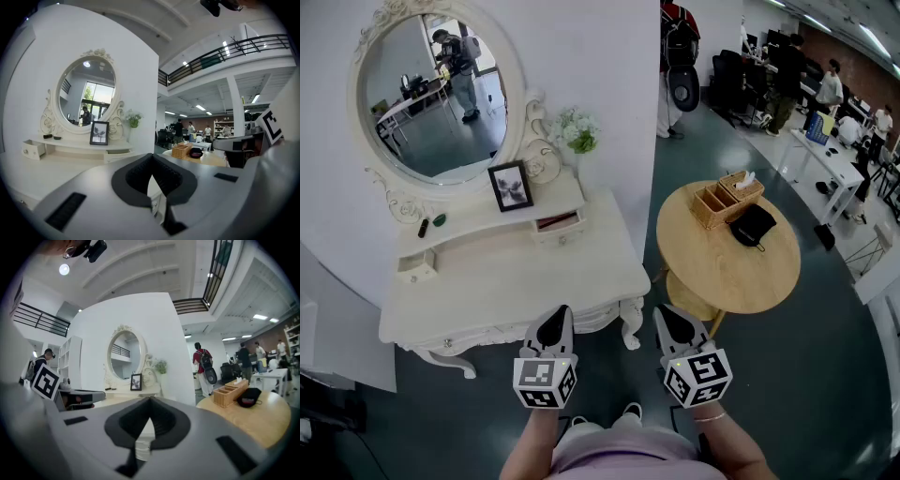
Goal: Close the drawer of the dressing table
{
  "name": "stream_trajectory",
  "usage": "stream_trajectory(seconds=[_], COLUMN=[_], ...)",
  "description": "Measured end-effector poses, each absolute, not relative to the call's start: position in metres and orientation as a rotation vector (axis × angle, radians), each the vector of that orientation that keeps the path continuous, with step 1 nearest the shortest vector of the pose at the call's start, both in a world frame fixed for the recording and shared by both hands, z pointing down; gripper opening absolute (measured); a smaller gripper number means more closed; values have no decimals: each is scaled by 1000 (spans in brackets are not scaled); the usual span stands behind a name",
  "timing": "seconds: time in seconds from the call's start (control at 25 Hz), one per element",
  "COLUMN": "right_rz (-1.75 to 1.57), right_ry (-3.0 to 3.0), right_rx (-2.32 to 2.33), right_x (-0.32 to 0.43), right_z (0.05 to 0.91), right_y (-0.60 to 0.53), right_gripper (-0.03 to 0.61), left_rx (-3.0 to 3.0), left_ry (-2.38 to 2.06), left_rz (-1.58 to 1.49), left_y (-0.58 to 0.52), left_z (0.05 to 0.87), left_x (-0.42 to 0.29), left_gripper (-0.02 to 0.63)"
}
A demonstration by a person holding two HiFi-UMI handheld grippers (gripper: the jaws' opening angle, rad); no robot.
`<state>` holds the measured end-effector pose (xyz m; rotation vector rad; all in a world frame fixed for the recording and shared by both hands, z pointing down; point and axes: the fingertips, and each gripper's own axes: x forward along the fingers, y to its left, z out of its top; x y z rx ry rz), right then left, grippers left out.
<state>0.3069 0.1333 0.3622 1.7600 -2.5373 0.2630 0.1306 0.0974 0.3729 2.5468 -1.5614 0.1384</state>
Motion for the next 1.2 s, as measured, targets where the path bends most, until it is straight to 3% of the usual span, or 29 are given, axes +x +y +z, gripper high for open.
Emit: stream_trajectory(seconds=[0.4, 0.56, 0.72, 0.88, 1.2], right_rz=[318, 310, 334, 354, 390], right_ry=[-2599, -2604, -2592, -2582, -2563], right_rx=[1725, 1740, 1763, 1779, 1789], right_x=[308, 314, 327, 335, 341], right_z=[370, 368, 370, 374, 381], right_y=[153, 154, 155, 155, 146], right_gripper=[3, 3, 3, 3, 3], left_rx=[2529, 2495, 2466, 2432, 2396], left_ry=[-1572, -1585, -1633, -1666, -1714], left_rz=[110, 64, 59, 65, 126], left_y=[116, 112, 106, 99, 84], left_z=[371, 372, 376, 380, 391], left_x=[136, 133, 128, 124, 114], left_gripper=[5, 207, 317, 368, 377])
